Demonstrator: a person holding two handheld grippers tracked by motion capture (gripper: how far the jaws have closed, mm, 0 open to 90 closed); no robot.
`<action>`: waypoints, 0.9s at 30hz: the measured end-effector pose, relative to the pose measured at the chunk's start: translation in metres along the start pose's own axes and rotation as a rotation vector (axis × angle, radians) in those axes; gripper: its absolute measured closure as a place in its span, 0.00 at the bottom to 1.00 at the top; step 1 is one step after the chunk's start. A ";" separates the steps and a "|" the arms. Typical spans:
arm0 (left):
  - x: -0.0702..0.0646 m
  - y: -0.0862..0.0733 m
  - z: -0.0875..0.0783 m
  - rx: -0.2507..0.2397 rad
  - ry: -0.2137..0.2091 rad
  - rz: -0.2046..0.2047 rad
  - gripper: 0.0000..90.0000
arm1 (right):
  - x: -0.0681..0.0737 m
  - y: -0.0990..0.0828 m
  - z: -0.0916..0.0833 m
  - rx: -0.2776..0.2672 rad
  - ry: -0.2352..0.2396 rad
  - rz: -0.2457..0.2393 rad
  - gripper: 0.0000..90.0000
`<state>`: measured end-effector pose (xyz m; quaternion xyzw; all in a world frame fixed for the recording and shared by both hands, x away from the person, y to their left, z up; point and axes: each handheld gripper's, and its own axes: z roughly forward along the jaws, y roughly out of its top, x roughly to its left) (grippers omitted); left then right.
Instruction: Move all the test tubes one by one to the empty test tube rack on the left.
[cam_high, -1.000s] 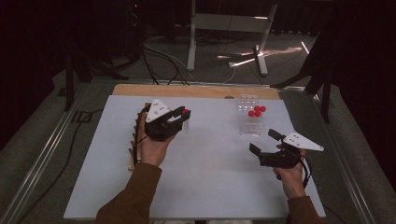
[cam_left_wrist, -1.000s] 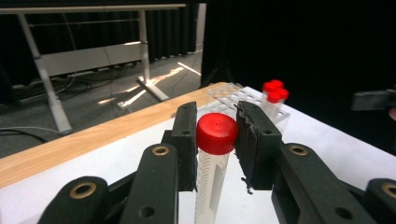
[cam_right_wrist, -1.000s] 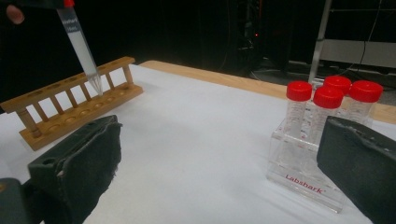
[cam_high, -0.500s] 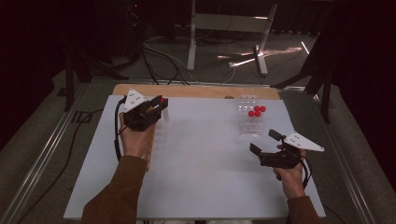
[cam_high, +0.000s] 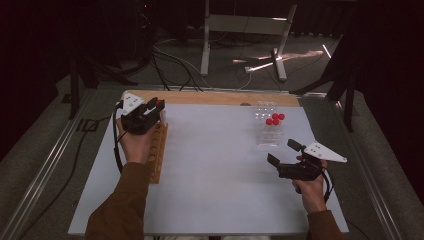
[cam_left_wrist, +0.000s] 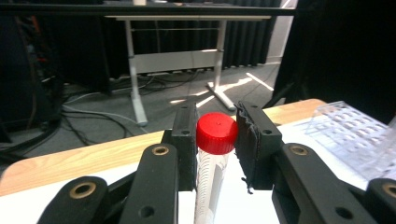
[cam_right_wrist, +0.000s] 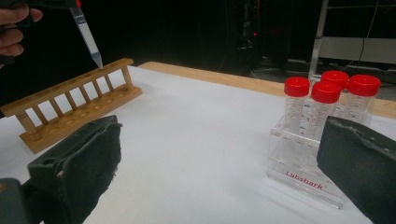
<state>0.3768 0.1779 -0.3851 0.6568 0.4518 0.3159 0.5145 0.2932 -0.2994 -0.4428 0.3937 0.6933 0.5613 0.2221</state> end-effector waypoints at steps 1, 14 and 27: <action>0.001 0.000 0.000 0.003 0.010 0.003 0.79 | 0.000 0.000 0.000 0.000 0.000 0.001 0.00; 0.016 -0.015 0.001 0.048 0.034 -0.017 0.78 | -0.001 -0.001 0.001 0.003 0.000 0.008 0.00; 0.020 -0.040 0.014 0.132 0.044 -0.057 0.78 | 0.000 -0.002 0.001 0.005 0.002 0.008 0.00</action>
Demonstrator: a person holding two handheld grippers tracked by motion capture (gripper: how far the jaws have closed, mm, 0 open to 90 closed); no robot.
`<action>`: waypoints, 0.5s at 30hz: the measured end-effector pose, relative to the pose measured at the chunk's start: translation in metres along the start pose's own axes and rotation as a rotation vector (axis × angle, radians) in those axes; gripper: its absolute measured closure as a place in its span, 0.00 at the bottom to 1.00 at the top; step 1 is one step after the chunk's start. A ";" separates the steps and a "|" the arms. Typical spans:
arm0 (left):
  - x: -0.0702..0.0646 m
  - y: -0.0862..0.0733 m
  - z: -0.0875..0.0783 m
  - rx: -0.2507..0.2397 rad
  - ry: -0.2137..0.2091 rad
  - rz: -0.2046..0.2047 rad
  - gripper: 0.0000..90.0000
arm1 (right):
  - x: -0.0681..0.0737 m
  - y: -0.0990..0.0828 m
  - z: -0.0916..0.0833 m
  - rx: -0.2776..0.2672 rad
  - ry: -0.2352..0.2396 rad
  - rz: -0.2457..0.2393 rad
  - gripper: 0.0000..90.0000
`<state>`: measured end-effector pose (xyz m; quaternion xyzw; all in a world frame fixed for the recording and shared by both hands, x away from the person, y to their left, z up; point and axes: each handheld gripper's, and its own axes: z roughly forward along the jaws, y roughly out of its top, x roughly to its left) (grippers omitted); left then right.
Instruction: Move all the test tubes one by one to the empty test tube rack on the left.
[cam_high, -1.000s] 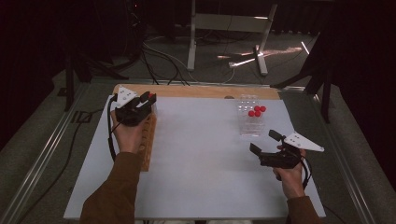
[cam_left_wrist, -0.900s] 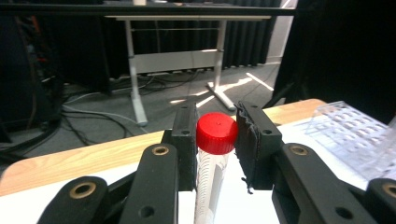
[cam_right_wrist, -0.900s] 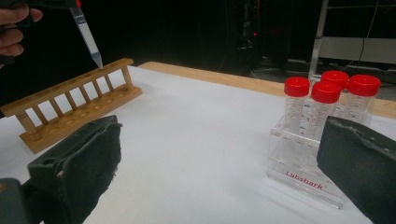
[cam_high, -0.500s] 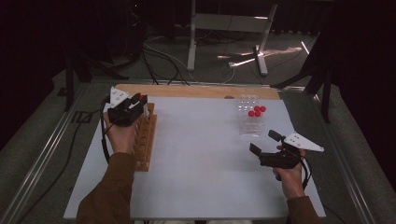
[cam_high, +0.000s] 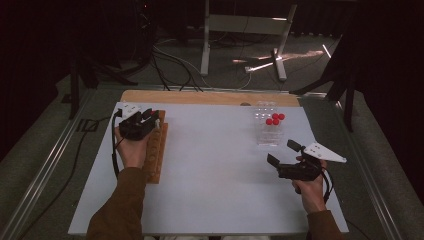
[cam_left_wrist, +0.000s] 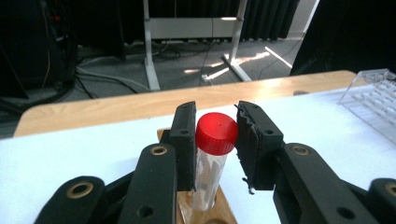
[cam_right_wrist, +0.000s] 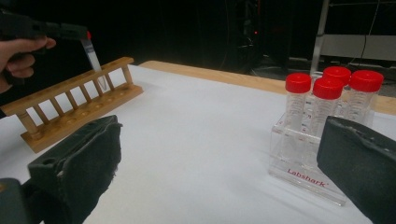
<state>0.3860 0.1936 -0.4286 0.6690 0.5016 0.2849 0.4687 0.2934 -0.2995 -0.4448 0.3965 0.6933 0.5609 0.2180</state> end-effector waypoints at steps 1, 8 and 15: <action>0.000 -0.002 0.001 0.007 -0.001 -0.002 0.78 | 0.000 0.000 0.000 -0.001 -0.001 -0.001 0.00; 0.005 -0.011 0.004 0.037 -0.023 -0.027 0.77 | -0.001 0.000 0.000 0.000 -0.004 0.000 0.00; 0.004 -0.014 0.008 0.062 -0.041 -0.029 0.69 | -0.001 -0.001 0.000 0.001 -0.004 0.001 0.00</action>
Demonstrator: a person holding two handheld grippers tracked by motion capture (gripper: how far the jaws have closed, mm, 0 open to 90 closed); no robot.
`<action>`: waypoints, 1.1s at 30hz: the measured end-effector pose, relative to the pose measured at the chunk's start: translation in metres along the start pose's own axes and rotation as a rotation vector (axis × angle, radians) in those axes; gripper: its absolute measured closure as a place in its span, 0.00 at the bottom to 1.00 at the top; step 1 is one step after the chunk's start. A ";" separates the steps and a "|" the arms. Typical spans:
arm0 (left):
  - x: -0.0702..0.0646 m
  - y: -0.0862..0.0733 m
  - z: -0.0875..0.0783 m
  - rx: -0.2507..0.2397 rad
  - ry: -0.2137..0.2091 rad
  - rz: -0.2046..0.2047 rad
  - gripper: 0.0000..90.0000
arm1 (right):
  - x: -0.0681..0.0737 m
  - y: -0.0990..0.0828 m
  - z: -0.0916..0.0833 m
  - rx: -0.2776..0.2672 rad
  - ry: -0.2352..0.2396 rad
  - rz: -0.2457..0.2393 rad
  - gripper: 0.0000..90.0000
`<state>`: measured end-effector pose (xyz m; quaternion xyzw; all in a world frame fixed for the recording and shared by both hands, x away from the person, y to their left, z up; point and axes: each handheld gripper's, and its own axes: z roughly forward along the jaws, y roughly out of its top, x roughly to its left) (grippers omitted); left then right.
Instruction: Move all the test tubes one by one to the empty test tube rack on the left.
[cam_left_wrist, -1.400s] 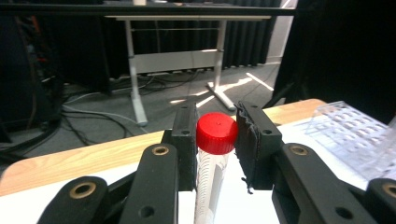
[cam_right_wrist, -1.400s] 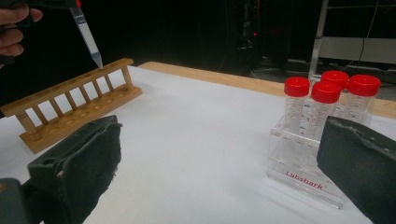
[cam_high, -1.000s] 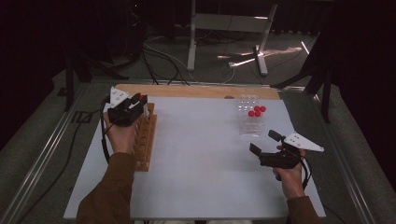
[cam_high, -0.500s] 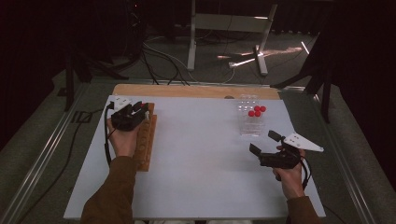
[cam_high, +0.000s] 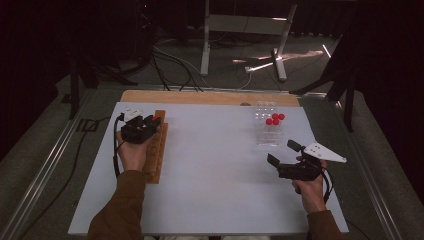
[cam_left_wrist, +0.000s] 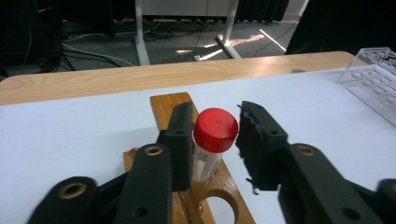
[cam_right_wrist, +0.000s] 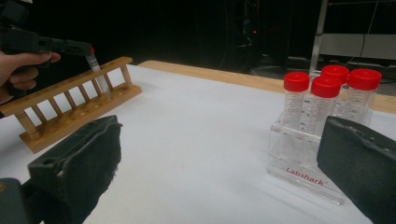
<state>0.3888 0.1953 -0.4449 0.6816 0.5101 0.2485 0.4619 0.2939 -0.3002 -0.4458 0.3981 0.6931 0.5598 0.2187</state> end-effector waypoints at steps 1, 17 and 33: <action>0.000 0.000 -0.001 -0.007 -0.007 -0.005 0.64 | 0.000 0.000 0.000 0.000 -0.001 -0.001 0.00; -0.014 -0.004 -0.051 -0.090 -0.071 -0.063 0.08 | 0.000 -0.001 0.000 0.000 -0.008 0.001 0.00; -0.031 -0.031 -0.102 -0.170 -0.112 -0.040 0.02 | -0.003 0.013 -0.001 -0.001 -0.061 -0.002 0.00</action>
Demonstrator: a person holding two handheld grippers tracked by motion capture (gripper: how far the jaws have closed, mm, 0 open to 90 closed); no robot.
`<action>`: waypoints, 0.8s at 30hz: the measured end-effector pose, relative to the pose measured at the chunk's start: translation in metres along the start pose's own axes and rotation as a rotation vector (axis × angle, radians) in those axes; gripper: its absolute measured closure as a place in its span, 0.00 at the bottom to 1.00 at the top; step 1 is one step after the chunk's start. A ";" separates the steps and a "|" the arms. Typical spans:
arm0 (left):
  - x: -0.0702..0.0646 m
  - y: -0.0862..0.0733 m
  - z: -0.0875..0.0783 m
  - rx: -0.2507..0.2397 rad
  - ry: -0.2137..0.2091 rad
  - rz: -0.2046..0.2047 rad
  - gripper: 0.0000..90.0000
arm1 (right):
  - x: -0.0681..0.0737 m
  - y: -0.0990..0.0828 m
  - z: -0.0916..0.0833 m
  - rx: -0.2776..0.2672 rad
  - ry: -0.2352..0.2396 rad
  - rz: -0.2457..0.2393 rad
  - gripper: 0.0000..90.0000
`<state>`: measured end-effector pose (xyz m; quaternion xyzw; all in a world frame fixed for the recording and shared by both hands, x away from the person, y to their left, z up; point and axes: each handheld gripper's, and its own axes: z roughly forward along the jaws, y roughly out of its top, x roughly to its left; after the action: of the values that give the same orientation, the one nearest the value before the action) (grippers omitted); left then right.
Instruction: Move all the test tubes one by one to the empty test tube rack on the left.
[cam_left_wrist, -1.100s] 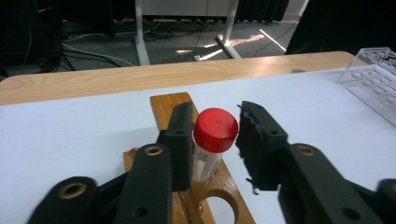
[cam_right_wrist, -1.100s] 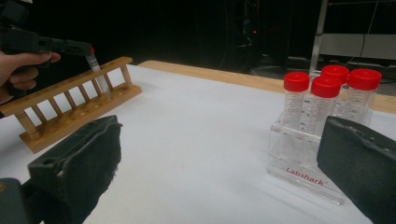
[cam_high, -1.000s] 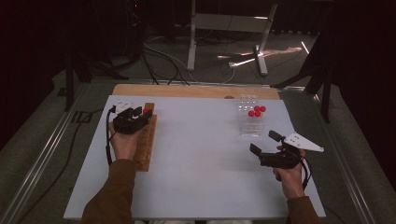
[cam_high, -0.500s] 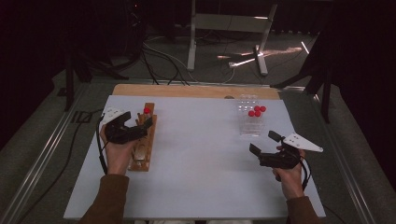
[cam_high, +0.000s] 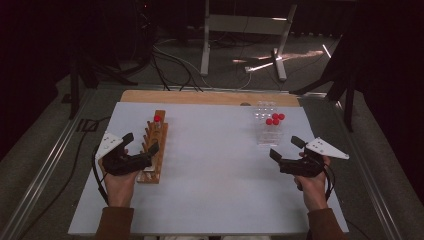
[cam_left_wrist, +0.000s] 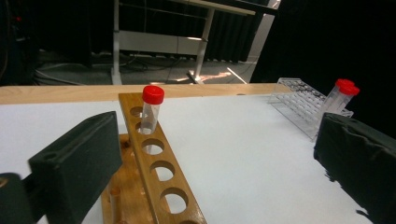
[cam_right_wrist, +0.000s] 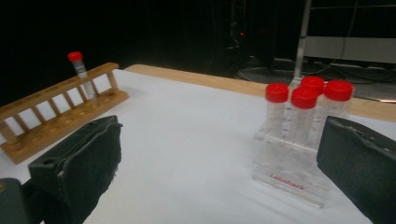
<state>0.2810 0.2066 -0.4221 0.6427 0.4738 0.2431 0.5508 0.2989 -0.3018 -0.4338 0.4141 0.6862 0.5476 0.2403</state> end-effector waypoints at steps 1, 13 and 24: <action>-0.001 0.000 -0.001 -0.007 -0.001 0.003 0.02 | -0.001 0.002 0.001 -0.001 -0.004 -0.004 0.00; -0.005 -0.001 -0.012 -0.013 0.025 0.050 0.01 | -0.026 0.013 0.024 0.009 -0.106 0.033 0.09; 0.009 -0.002 -0.016 -0.034 0.000 -0.059 0.01 | -0.042 0.002 0.057 0.109 -0.174 0.006 0.32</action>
<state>0.2706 0.2224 -0.4214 0.6190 0.4885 0.2346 0.5684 0.3668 -0.3047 -0.4532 0.4745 0.6902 0.4724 0.2745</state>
